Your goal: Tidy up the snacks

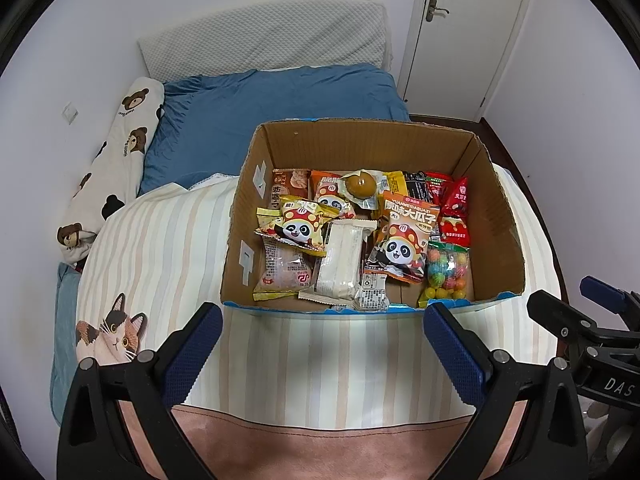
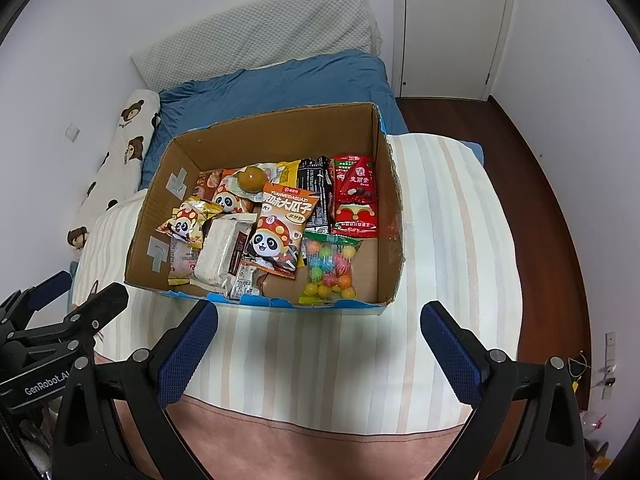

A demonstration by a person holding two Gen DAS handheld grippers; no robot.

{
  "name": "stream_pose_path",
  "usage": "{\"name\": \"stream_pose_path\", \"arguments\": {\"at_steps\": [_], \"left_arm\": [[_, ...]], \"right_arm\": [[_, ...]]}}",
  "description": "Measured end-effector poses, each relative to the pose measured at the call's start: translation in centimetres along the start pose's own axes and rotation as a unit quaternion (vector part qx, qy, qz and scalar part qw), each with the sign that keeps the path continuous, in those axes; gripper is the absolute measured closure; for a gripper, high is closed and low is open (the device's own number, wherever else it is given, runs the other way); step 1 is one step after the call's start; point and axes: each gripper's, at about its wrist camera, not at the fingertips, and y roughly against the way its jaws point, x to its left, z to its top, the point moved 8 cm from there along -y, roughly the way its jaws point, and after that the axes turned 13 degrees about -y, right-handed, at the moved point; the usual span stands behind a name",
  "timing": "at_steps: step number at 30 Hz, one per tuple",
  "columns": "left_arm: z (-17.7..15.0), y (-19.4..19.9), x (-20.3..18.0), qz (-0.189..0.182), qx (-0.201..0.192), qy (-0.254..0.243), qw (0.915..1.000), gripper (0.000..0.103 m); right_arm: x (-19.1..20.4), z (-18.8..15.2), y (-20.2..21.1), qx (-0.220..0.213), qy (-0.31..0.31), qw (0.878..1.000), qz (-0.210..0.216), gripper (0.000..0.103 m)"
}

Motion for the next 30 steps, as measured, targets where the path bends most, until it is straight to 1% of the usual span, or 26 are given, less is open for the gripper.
{"name": "stream_pose_path", "arguments": {"at_steps": [30], "left_arm": [[-0.17,0.61,-0.40,0.003,-0.005,-0.002,1.0000,0.000]], "right_arm": [[-0.26,-0.22,0.58,0.001,0.004,1.000,-0.003,0.000]]}}
